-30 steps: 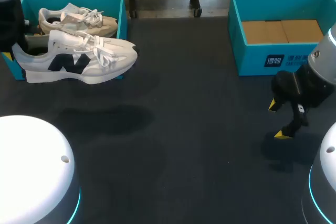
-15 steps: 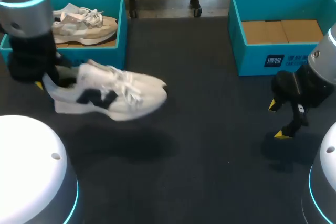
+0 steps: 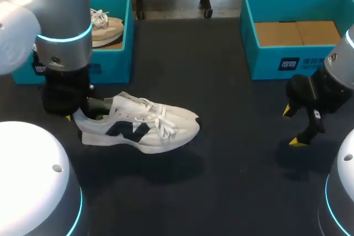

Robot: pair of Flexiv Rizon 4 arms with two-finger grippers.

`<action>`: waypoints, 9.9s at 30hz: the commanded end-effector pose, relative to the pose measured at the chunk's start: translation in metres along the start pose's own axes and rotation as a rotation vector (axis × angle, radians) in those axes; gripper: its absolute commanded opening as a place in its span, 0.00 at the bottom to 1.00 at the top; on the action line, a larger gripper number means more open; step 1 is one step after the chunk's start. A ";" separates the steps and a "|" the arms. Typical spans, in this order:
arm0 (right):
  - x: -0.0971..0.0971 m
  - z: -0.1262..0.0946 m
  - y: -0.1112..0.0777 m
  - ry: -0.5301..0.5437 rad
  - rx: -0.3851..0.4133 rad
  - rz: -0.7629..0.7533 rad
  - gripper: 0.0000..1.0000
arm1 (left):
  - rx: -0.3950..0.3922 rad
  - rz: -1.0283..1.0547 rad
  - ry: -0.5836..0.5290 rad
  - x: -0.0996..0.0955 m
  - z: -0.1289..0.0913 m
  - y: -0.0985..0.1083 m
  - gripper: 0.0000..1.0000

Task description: Take the shoe out of the shoebox, open the shoe tongue, remove and reinsert the insole, then place the shoe into the shoebox

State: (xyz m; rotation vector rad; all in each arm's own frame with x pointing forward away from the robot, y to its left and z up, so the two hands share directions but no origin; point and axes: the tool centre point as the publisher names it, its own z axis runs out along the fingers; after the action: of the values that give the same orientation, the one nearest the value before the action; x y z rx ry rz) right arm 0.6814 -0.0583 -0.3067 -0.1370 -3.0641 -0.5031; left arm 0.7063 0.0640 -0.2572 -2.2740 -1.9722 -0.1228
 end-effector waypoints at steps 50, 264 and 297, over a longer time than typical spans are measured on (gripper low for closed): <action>0.001 0.001 0.000 -0.002 0.002 0.000 1.00 | 0.024 -0.093 -0.018 -0.101 0.065 0.008 0.00; 0.001 0.001 0.000 -0.002 0.002 0.000 1.00 | 1.278 -1.292 -1.170 -0.160 0.133 -0.011 1.00; 0.001 0.001 0.000 -0.002 0.002 0.000 1.00 | 1.260 -1.327 -1.178 -0.197 0.129 0.005 1.00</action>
State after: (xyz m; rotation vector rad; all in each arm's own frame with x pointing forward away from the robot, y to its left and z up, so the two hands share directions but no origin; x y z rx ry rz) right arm 0.6814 -0.0583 -0.3067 -0.1368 -3.0641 -0.5032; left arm 0.6788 -0.1052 -0.4102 0.0515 -2.2778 1.9213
